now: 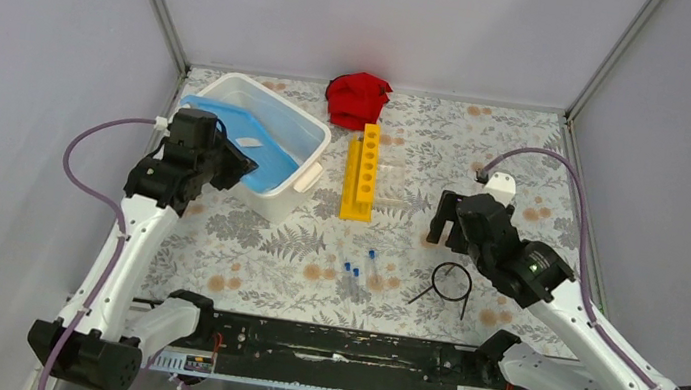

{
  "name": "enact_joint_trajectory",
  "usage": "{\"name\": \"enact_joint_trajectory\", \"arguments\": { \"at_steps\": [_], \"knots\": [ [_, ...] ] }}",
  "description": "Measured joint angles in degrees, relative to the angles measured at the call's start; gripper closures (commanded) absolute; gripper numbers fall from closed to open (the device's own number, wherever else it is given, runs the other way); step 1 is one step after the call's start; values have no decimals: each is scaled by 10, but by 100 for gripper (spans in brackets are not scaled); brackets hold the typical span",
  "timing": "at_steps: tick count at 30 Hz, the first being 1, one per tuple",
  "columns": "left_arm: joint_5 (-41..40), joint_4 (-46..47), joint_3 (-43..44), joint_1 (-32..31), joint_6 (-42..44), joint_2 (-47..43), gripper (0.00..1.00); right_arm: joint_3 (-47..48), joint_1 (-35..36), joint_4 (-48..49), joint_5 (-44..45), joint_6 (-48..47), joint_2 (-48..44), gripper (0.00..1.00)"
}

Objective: Organize the chemistry lab equipment
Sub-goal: Pick up the storage box lid from the storage box.

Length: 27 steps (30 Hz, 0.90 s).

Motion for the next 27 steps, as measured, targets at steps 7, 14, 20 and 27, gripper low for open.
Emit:
{"name": "enact_joint_trajectory", "arguments": {
  "at_steps": [7,14,20,27],
  "knots": [
    [12,-21,0,0,-17,-25,100,0,2,-52,-8,11,-33,14],
    [15,-38,0,0,-37,-50,100,-2,3,-96,-42,26,-44,19],
    [13,-41,5,0,-39,-50,100,-9,9,-111,-65,42,-60,21],
    [-14,-41,53,-1,-37,-52,100,-33,31,-113,-80,66,-60,22]
  ]
}}
